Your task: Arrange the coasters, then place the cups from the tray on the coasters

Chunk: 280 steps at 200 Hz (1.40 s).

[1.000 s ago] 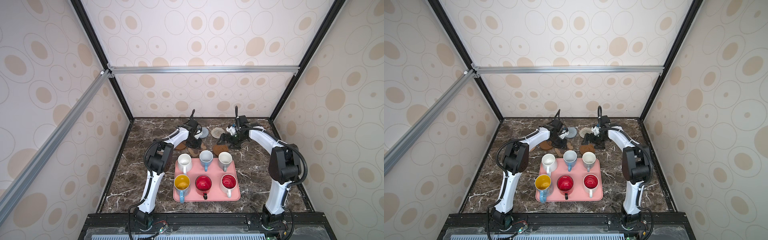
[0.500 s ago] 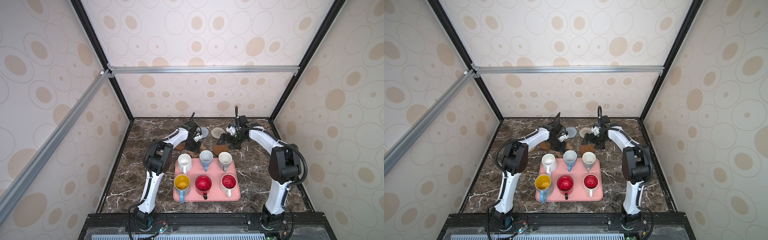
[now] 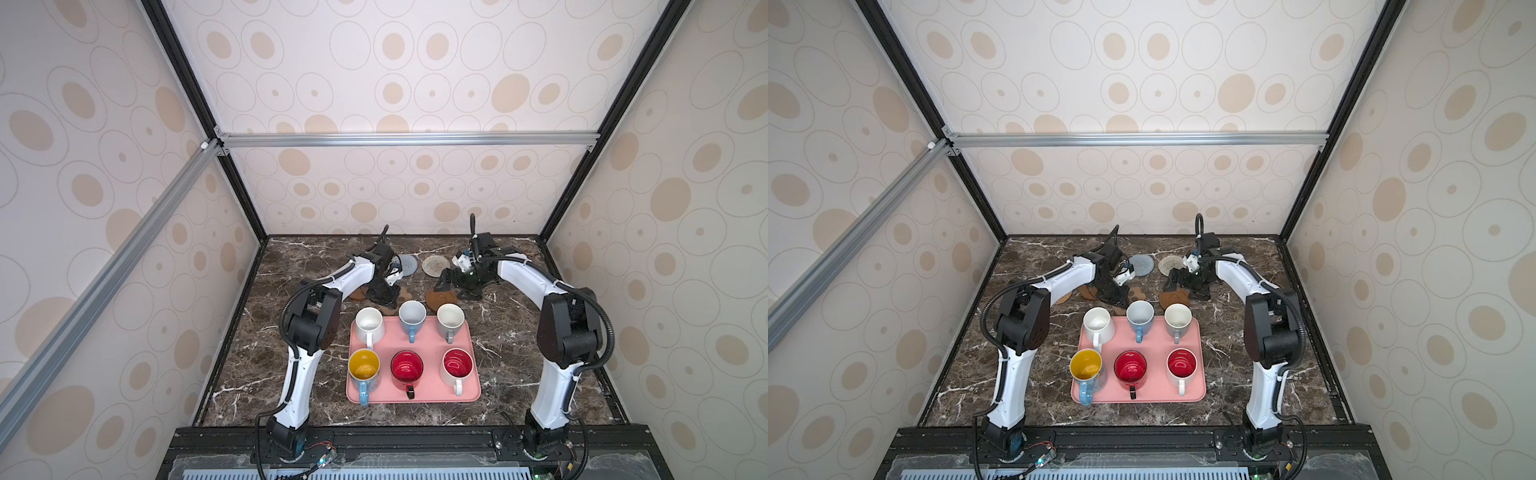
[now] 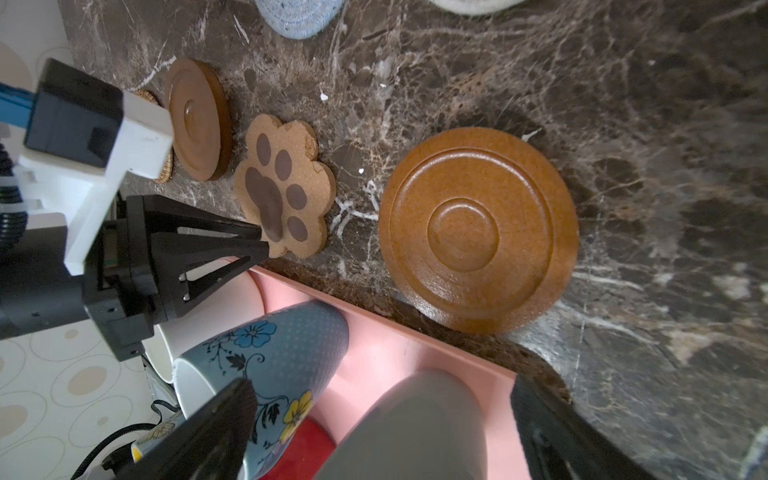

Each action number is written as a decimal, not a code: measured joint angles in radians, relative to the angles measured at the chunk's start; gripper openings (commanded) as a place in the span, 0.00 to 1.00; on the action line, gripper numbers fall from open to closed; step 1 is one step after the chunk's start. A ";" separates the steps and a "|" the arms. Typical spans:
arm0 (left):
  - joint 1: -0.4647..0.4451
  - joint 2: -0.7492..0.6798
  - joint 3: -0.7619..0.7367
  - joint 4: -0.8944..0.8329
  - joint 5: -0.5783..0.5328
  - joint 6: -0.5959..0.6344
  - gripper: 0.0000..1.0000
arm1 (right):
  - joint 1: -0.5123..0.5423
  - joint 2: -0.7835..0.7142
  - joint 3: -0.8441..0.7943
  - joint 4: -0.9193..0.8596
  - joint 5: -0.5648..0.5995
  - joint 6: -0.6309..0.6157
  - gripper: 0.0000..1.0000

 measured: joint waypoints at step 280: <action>-0.097 -0.037 -0.084 0.058 -0.309 0.062 0.59 | 0.000 0.000 -0.003 0.000 0.011 0.000 1.00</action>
